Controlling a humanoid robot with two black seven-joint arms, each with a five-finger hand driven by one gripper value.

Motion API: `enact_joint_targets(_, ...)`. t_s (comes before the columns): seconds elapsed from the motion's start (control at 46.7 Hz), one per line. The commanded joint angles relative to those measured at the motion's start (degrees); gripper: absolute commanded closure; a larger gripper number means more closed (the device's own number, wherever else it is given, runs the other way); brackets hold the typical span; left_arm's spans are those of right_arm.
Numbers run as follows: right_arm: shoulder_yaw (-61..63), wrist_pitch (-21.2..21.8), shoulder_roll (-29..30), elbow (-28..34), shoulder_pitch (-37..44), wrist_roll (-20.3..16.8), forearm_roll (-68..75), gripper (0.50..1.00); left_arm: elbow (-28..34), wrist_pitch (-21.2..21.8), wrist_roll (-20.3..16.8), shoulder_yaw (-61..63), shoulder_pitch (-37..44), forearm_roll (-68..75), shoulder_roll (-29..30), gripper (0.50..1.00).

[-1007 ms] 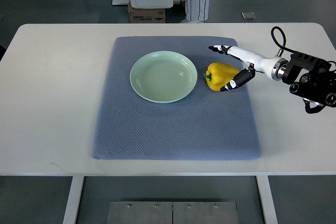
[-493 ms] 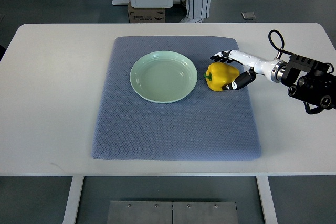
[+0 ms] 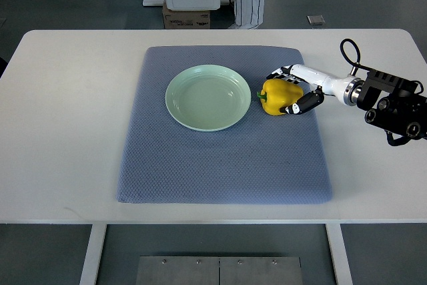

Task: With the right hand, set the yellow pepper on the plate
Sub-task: 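Wrap the right hand's fingers around the yellow pepper, then lift the pepper with the right hand and carry it over the plate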

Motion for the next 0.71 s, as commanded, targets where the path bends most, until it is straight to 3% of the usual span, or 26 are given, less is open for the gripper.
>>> enact_joint_targets(0.0,0.00,0.00,0.08,0.01,0.14,0.00,-0.01,1.000,0.00,0.00,0.00,0.00,0.00,0.00,0.00,0.500)
enact_joint_targets(0.685,0.35,-1.84,-0.09,0.01,1.99,0.61,0.34,1.000,0.00,0.00,0.00,0.00,0.00,0.00,0.00,0.500)
